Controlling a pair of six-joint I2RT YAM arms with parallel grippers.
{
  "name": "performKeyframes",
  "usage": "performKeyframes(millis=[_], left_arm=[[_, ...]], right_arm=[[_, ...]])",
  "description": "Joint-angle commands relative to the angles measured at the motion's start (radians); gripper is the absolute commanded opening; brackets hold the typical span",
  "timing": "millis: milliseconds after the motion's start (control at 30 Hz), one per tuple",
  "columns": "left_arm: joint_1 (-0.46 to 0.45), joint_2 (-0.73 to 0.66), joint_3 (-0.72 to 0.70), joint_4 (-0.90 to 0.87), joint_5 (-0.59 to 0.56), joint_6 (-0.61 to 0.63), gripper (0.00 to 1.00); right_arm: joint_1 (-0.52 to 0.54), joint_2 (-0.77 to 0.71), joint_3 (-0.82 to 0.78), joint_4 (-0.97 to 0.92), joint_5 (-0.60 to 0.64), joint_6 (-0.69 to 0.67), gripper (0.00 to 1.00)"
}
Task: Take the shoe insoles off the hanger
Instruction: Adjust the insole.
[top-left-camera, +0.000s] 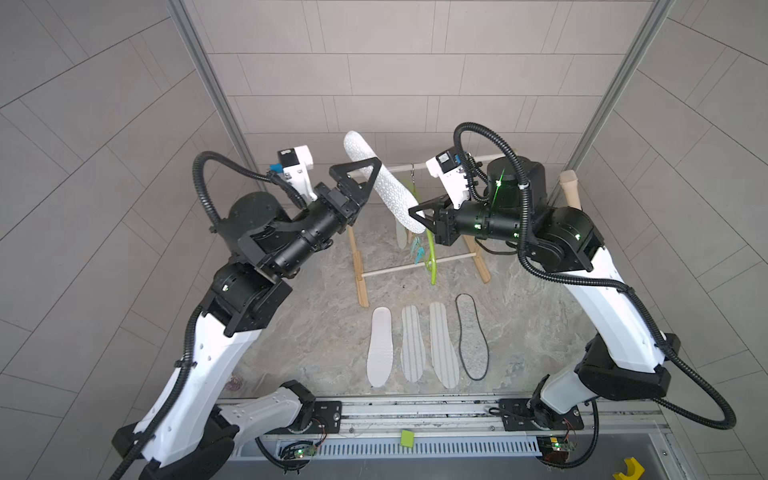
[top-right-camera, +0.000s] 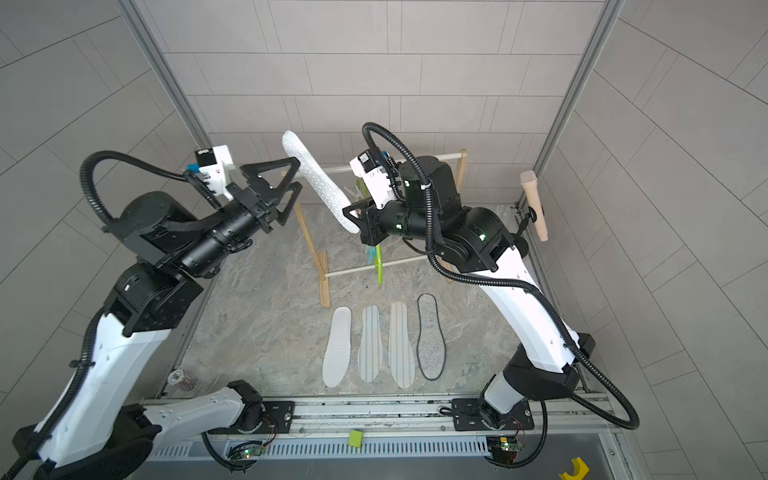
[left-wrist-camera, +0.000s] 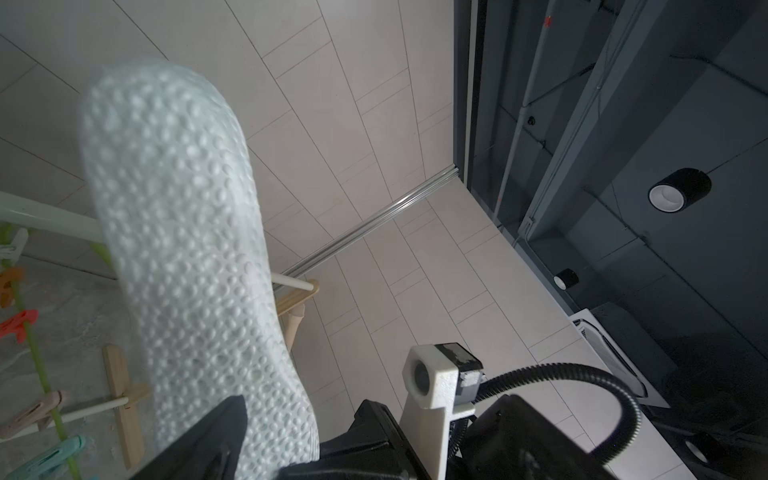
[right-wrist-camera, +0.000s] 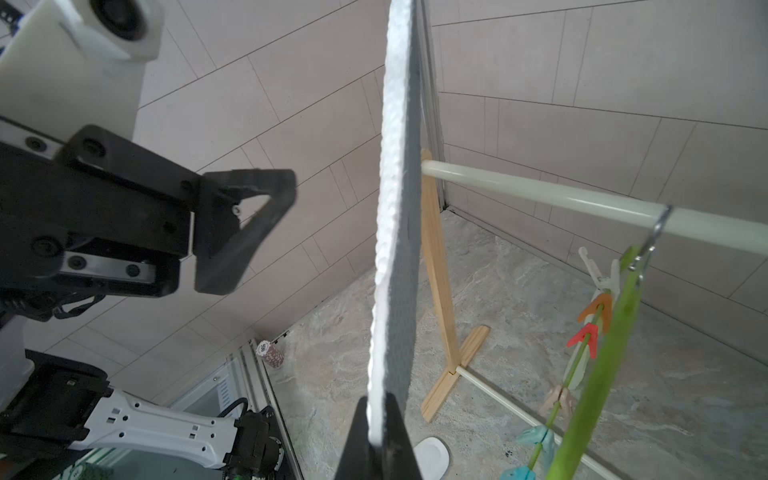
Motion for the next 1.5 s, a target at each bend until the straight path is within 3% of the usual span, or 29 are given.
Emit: performKeyframes(millis=[0,167,300,700,900,1033,1067,1100,1200,1467], left_arm=[[-0.015,0.018,0.045,-0.131,-0.002,0.001,1.0],[-0.013,-0.021,-0.015,-0.241,-0.1,-0.008,1.0],[-0.013,-0.078,-0.11,-0.192,-0.195,-0.041,1.0],[-0.012,-0.066,-0.149,-0.197,-0.151,-0.04,0.98],[-0.012,-0.099,-0.204,-0.191,-0.151,-0.037,0.76],[-0.009,-0.138,-0.245,-0.181,-0.153,-0.036,0.55],[-0.009,-0.146,-0.252,-0.181,-0.152,-0.035,0.54],[-0.009,-0.151,-0.258,-0.181,-0.149,-0.034,0.57],[0.003,-0.164,-0.254,-0.208,-0.151,-0.033,0.82],[0.049,-0.197,-0.23,-0.347,-0.116,-0.062,0.84]], right_arm=[[0.06,0.026,0.11,-0.124,0.093,-0.12,0.0],[0.105,0.034,0.117,-0.149,0.13,-0.149,0.0],[0.134,0.034,0.103,-0.165,0.136,-0.173,0.0],[0.273,0.132,0.203,-0.31,0.225,-0.244,0.0],[0.316,0.17,0.225,-0.342,0.27,-0.256,0.0],[0.315,0.162,0.223,-0.341,0.314,-0.258,0.0],[0.316,0.159,0.222,-0.342,0.327,-0.259,0.0],[0.316,0.159,0.222,-0.343,0.337,-0.264,0.0],[0.317,0.152,0.224,-0.36,0.41,-0.272,0.0],[0.317,0.088,0.173,-0.356,0.562,-0.337,0.0]])
